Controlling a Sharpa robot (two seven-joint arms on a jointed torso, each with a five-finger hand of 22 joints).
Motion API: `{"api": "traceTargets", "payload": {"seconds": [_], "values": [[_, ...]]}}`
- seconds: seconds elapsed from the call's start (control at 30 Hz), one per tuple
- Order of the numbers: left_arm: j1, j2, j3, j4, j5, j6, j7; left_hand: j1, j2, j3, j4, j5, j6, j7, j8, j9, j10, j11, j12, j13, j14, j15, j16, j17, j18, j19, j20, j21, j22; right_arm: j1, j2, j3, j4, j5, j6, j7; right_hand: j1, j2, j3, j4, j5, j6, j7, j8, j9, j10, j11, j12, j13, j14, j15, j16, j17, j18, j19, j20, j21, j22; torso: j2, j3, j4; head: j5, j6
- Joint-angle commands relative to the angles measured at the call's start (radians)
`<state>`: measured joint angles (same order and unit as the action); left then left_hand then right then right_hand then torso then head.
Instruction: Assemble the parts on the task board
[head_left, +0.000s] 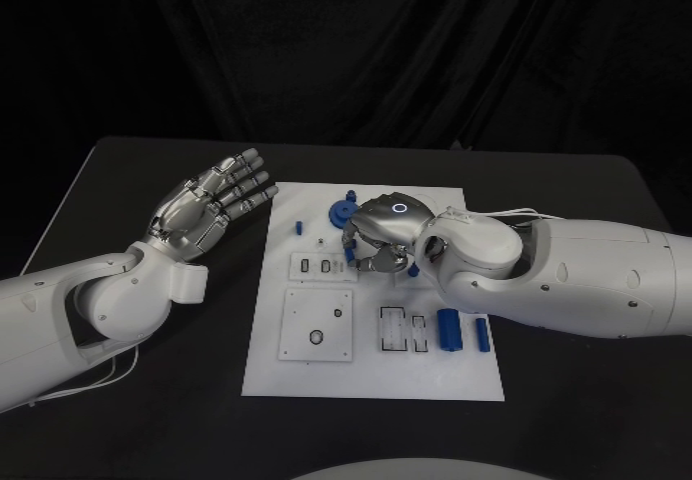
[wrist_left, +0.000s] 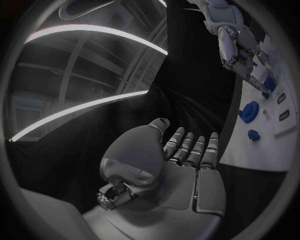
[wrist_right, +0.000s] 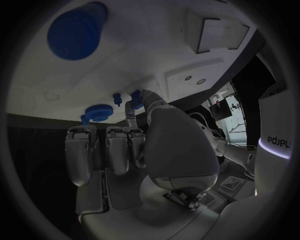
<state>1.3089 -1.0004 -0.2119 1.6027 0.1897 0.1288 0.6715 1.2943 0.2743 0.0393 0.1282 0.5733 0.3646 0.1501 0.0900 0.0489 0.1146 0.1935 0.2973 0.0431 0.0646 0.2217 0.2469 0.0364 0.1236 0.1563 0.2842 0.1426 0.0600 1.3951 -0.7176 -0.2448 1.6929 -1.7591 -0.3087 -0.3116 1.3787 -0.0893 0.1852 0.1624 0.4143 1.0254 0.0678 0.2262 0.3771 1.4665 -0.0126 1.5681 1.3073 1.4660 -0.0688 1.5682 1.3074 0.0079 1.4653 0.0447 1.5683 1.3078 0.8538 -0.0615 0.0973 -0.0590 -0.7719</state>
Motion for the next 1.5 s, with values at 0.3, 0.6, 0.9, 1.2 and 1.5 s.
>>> {"api": "traceTargets", "payload": {"seconds": [0.3, 0.6, 0.9, 1.2, 1.5], "values": [[-0.003, 0.002, 0.001, -0.001, 0.0, 0.015, 0.008, -0.009, 0.0, 0.005, -0.001, 0.005, -0.002, 0.028, 0.005, 0.0, 0.003, 0.005, 0.003, 0.001, -0.001, 0.009, 0.006, 0.001, 0.005, 0.004, 0.005, 0.003, 0.001, -0.006, 0.006, -0.002, 0.001, -0.021, 0.03, -0.033, -0.025, 0.008, -0.001, -0.013, -0.04, 0.0, -0.003, -0.004, 0.047, 0.104, -0.004, 0.003, 0.263, 0.105, -0.006, 0.003, 0.263, -0.008, 0.105, -0.008, 0.002, 0.263, 0.0, 0.0005, -0.0013, 0.0, -0.004], [-0.005, 0.002, 0.001, -0.002, 0.0, 0.017, 0.009, -0.01, 0.0, 0.007, -0.001, 0.006, -0.003, 0.028, 0.005, 0.0, 0.003, 0.005, 0.003, 0.001, -0.001, 0.009, 0.006, 0.001, 0.005, 0.003, 0.005, 0.003, 0.001, -0.007, 0.008, -0.002, 0.001, -0.021, 0.04, -0.027, -0.051, 0.005, -0.007, -0.021, -0.107, -0.039, 0.009, -0.034, 0.052, 0.104, 0.003, 0.003, 0.263, 0.105, -0.002, 0.003, 0.263, -0.008, 0.105, -0.005, 0.002, 0.263, 0.001, 0.0003, 0.0002, -0.002, -0.006], [-0.008, 0.004, 0.001, -0.005, 0.0, 0.02, 0.009, -0.011, 0.001, 0.008, -0.001, 0.006, -0.004, 0.028, 0.005, 0.0, 0.002, 0.005, 0.002, 0.001, -0.001, 0.009, 0.006, 0.001, 0.005, 0.003, 0.005, 0.003, 0.001, -0.008, 0.008, -0.002, 0.0, -0.021, 0.04, -0.021, -0.074, 0.001, -0.017, -0.021, -0.161, -0.092, 0.024, -0.072, 0.047, 0.104, 0.014, 0.003, 0.263, 0.105, 0.008, 0.003, 0.263, -0.008, 0.105, 0.004, 0.002, 0.263, 0.0, 0.0, -0.0008, -0.003, -0.01], [-0.013, 0.004, 0.001, -0.005, 0.0, 0.021, 0.009, -0.012, 0.001, 0.008, -0.001, 0.006, -0.004, 0.028, 0.005, 0.0, 0.002, 0.005, 0.002, 0.001, -0.001, 0.009, 0.006, 0.001, 0.004, 0.003, 0.005, 0.003, 0.001, -0.009, 0.007, -0.002, 0.0, -0.021, 0.033, -0.014, -0.091, -0.013, -0.033, -0.02, -0.23, -0.19, 0.038, -0.133, 0.02, 0.104, 0.026, 0.003, 0.263, 0.105, 0.02, 0.003, 0.263, -0.008, 0.105, 0.016, 0.002, 0.263, 0.001, 0.0001, -0.0008, -0.004, -0.011], [-0.015, 0.001, 0.001, -0.004, 0.0, 0.02, 0.01, -0.012, 0.001, 0.009, -0.001, 0.006, -0.005, 0.028, 0.005, 0.0, 0.001, 0.005, 0.001, 0.001, -0.001, 0.009, 0.005, 0.001, 0.004, 0.003, 0.005, 0.003, 0.001, -0.009, 0.001, -0.002, 0.0, -0.021, -0.014, 0.006, -0.112, -0.029, -0.052, 0.009, -0.312, -0.249, 0.044, -0.162, -0.002, 0.104, 0.031, 0.003, 0.263, 0.105, 0.024, 0.003, 0.263, -0.008, 0.105, 0.02, 0.002, 0.263, 0.001, 0.0004, -0.0006, -0.004, -0.013]]}}
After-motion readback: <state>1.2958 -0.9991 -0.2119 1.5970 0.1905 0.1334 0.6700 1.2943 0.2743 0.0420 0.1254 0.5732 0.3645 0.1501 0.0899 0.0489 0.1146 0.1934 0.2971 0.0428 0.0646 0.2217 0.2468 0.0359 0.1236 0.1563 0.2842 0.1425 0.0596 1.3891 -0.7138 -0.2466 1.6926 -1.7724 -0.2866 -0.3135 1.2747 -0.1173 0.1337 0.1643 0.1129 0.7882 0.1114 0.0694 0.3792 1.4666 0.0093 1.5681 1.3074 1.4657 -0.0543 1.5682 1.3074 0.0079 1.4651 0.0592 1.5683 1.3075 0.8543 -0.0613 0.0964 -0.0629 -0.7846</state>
